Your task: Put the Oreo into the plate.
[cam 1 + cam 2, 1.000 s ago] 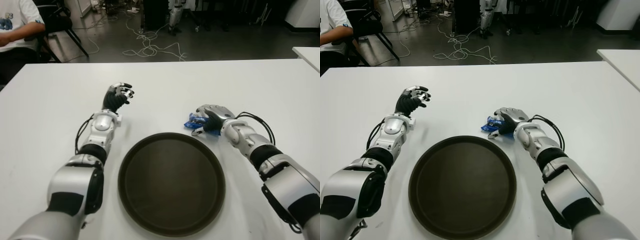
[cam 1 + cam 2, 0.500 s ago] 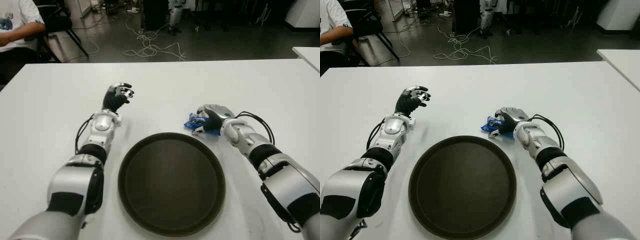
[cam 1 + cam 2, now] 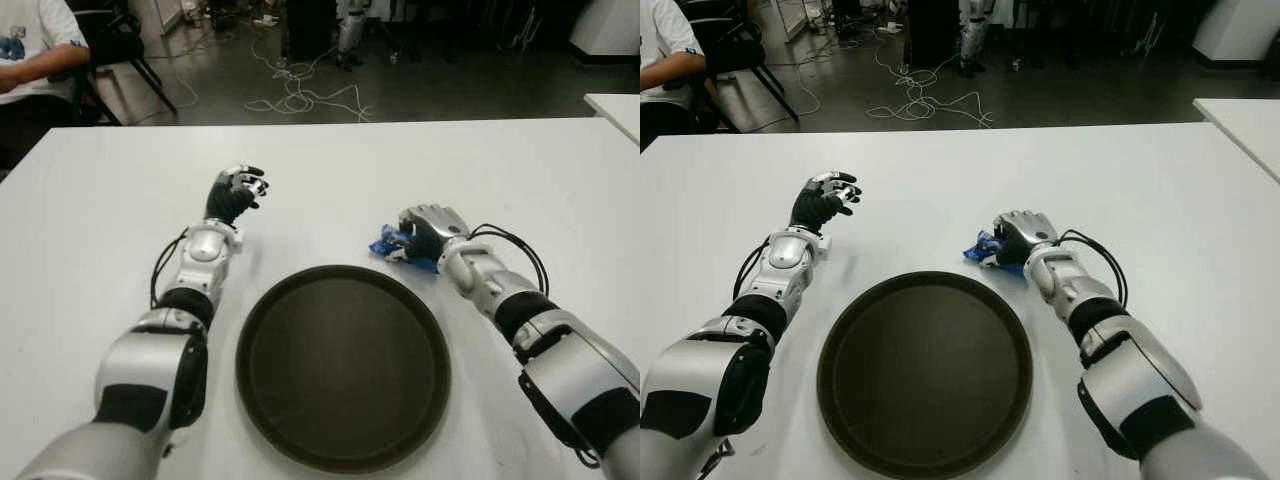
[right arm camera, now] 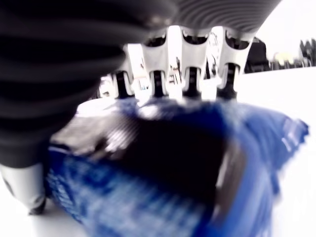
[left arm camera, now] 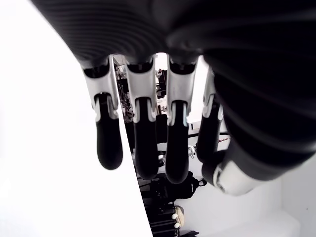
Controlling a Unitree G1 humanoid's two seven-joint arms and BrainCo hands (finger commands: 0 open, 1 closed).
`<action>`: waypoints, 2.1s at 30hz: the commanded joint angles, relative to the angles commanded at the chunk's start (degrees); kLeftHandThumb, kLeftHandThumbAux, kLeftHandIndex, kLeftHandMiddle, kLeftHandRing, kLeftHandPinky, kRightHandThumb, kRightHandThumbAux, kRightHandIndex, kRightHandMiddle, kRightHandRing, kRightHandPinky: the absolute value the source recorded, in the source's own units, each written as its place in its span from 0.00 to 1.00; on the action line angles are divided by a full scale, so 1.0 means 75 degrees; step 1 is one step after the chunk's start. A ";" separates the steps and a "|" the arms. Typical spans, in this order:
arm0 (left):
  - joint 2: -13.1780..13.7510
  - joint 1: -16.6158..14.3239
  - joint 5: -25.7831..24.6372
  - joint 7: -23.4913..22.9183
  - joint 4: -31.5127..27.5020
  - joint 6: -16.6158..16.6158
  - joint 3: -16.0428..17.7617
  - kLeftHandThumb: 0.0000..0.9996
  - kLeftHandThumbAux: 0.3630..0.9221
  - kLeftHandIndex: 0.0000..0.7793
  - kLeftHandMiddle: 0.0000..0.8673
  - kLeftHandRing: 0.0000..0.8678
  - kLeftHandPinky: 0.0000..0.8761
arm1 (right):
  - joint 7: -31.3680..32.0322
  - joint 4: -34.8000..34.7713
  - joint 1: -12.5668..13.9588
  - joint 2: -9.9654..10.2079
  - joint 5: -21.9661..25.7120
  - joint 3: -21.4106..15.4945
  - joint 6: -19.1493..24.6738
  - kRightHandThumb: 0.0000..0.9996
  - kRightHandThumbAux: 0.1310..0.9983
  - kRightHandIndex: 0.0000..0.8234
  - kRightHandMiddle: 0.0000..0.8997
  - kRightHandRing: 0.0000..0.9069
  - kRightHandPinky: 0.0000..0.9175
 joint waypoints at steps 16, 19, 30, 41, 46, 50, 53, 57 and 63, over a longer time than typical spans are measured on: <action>-0.0006 0.0011 0.0036 0.0076 -0.0006 -0.0041 -0.0027 0.82 0.58 0.49 0.53 0.46 0.52 | 0.0296 -0.0363 0.0152 -0.0010 0.0463 -0.0450 -0.0234 0.21 0.81 0.72 0.82 0.82 0.80; -0.0013 0.0010 0.0013 0.0077 -0.0005 -0.0037 -0.0007 0.82 0.57 0.49 0.53 0.46 0.52 | 0.0285 -0.0373 0.0169 -0.0003 0.0502 -0.0558 -0.0268 0.22 0.81 0.72 0.82 0.82 0.79; -0.0020 0.0022 -0.0033 0.0002 -0.0005 -0.0080 0.0031 0.82 0.57 0.50 0.53 0.46 0.54 | 0.0093 -0.0340 0.0146 0.0002 0.0473 -0.0640 -0.0241 0.21 0.81 0.76 0.84 0.83 0.80; -0.0013 0.0005 0.0004 0.0043 0.0017 -0.0041 0.0003 0.82 0.57 0.49 0.53 0.47 0.52 | 0.0081 -0.0308 0.0102 0.0012 0.0591 -0.0762 -0.0208 0.19 0.81 0.77 0.84 0.84 0.80; -0.0014 -0.0006 0.0013 0.0055 0.0029 -0.0023 -0.0002 0.82 0.57 0.49 0.53 0.48 0.53 | -0.0030 -0.0381 0.0111 -0.0024 0.0685 -0.0922 -0.0338 0.19 0.82 0.75 0.84 0.83 0.80; -0.0019 -0.0009 -0.0001 0.0035 0.0035 -0.0012 0.0008 0.82 0.58 0.48 0.53 0.48 0.54 | -0.0090 -0.0664 0.0105 -0.0119 0.0817 -0.1125 -0.0472 0.20 0.82 0.74 0.83 0.83 0.80; -0.0027 -0.0013 -0.0022 0.0020 0.0038 0.0016 0.0024 0.82 0.58 0.48 0.53 0.47 0.53 | -0.0280 -0.1392 0.0270 -0.0306 0.0907 -0.1374 -0.0560 0.20 0.82 0.75 0.83 0.83 0.80; -0.0025 -0.0020 -0.0012 0.0022 0.0039 0.0030 0.0015 0.82 0.58 0.48 0.53 0.46 0.52 | -0.0491 -0.1937 0.0402 -0.0436 0.0895 -0.1522 -0.0534 0.18 0.82 0.77 0.84 0.84 0.82; -0.0019 -0.0021 0.0030 0.0091 0.0040 0.0012 -0.0016 0.82 0.58 0.49 0.53 0.46 0.52 | -0.0631 -0.3185 0.0729 -0.0697 0.0827 -0.1758 -0.0392 0.16 0.82 0.78 0.86 0.86 0.85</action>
